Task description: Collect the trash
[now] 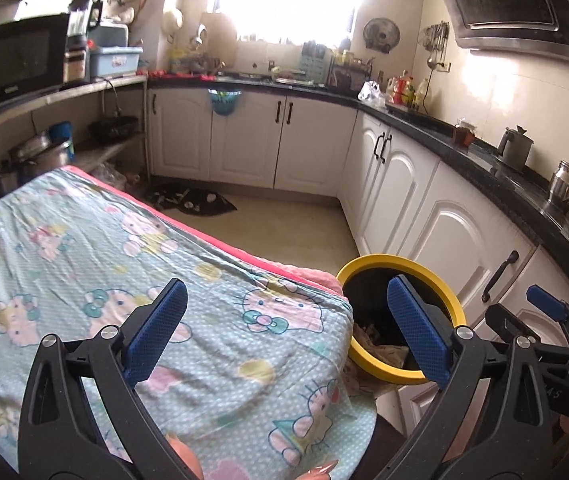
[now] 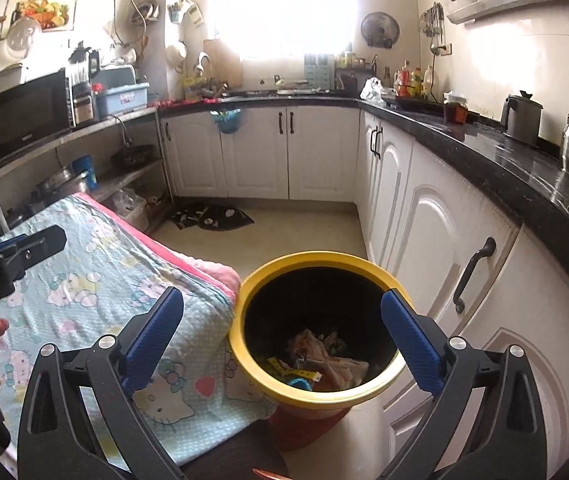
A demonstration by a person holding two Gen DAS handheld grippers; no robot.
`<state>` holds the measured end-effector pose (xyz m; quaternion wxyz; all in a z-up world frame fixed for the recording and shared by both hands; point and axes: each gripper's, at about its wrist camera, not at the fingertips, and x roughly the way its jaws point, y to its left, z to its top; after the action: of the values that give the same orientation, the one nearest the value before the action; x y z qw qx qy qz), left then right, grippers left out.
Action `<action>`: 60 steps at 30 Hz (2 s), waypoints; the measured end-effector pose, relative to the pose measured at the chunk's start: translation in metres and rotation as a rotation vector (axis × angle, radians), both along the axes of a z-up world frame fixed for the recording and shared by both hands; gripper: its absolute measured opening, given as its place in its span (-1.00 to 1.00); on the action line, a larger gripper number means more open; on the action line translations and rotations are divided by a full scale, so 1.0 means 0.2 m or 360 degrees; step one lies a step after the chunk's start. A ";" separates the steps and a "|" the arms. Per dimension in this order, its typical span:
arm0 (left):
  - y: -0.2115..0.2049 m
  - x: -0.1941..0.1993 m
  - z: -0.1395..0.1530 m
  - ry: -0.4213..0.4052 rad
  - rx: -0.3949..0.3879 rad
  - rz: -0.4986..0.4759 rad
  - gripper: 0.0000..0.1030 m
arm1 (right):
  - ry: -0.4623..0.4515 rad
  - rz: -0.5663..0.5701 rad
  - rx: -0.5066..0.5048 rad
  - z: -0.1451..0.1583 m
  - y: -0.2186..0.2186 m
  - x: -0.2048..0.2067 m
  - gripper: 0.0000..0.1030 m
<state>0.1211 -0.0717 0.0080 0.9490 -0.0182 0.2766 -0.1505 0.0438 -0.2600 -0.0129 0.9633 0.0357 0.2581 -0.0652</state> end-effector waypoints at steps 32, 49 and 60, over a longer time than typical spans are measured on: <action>0.16 -0.42 -0.10 -0.0297 0.0033 0.0218 0.79 | -0.0519 -0.0035 -0.0217 -0.11 0.30 -0.46 0.88; 0.13 -0.46 -0.11 -0.0329 0.0032 0.0195 0.79 | -0.0514 -0.0030 -0.0192 -0.10 0.30 -0.45 0.88; 0.15 -0.45 -0.10 -0.0334 0.0024 0.0204 0.79 | -0.0505 -0.0035 -0.0180 -0.11 0.28 -0.44 0.88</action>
<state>0.0306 -0.0422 -0.0119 0.9805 -0.0128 0.1750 -0.0883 -0.0451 -0.2030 -0.0350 0.9916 -0.0059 0.0984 -0.0838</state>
